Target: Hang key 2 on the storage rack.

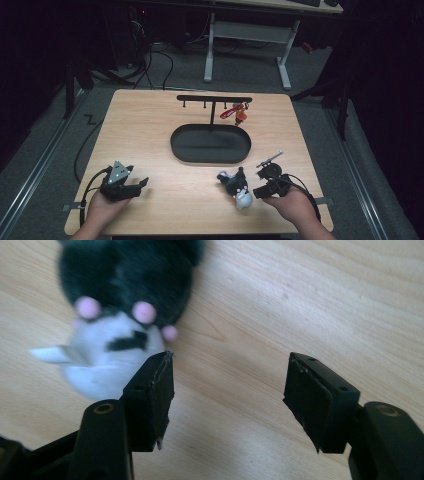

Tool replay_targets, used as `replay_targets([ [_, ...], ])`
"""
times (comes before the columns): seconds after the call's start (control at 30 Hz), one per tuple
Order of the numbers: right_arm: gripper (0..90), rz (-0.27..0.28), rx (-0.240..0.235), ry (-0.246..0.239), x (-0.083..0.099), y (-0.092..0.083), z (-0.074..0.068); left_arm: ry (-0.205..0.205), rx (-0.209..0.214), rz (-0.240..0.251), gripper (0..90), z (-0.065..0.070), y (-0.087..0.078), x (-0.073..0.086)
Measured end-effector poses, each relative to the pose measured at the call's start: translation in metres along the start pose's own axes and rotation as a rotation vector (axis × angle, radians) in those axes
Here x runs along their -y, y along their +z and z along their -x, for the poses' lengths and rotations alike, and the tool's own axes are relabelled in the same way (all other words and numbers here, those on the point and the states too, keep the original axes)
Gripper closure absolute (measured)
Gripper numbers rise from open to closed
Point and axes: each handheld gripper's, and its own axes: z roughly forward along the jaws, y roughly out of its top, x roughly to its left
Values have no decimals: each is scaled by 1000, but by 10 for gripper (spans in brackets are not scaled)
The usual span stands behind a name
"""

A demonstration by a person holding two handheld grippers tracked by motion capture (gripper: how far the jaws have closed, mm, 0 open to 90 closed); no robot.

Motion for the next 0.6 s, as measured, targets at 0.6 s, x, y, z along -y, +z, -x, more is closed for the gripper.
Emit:
replay_targets([
  [0.6,220,-13,-110,-25,-18,-10,-38,17,20,-5,279,4,4,-1],
])
